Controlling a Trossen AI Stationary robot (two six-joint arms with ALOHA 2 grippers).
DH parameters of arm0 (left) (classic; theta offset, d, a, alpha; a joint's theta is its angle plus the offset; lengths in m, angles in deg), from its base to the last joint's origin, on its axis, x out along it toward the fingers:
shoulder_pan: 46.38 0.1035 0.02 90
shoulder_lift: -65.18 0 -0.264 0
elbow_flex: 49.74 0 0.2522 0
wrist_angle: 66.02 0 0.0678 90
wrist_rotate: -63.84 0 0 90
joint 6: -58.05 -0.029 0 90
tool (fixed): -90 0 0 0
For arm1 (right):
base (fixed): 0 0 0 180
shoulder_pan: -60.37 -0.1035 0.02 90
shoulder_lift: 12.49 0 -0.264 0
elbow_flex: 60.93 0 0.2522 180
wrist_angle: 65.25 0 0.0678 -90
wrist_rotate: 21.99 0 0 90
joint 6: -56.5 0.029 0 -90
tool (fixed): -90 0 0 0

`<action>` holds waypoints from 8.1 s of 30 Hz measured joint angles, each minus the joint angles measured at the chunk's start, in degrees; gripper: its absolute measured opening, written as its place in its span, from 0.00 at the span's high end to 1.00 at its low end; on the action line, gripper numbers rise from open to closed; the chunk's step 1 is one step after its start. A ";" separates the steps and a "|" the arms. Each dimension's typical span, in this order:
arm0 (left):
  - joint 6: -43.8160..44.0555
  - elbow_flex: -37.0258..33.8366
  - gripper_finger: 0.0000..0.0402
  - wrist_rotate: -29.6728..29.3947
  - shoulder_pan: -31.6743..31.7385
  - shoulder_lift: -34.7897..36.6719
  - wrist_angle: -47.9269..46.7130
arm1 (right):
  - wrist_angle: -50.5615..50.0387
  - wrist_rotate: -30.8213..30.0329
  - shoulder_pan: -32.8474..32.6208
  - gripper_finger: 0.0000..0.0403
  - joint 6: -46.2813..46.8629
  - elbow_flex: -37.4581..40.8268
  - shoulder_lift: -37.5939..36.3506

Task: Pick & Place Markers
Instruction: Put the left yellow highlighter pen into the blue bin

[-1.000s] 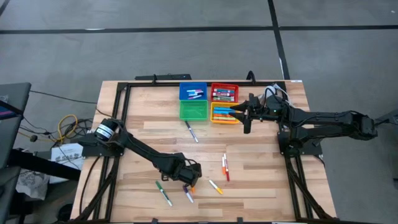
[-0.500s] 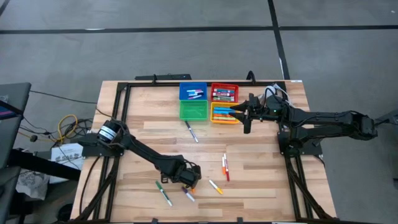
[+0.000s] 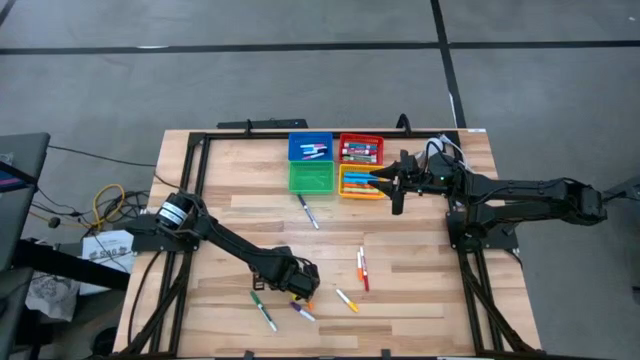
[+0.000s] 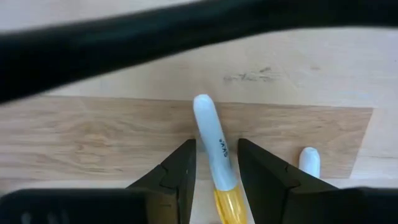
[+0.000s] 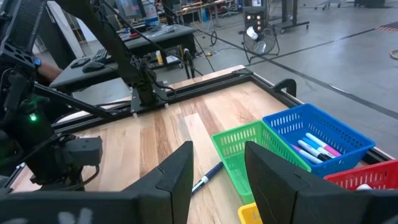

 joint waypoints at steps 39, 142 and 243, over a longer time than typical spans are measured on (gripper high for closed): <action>1.36 1.14 0.71 1.28 -0.81 0.07 2.28 | -0.01 0.02 0.00 0.67 0.02 0.00 0.00; -36.80 -0.98 0.88 -30.17 6.35 23.15 13.45 | 0.00 0.02 0.00 0.67 -0.02 0.00 0.00; -119.97 -0.92 0.85 19.04 65.35 2.03 31.03 | -0.04 0.13 0.00 0.67 4.98 0.00 0.00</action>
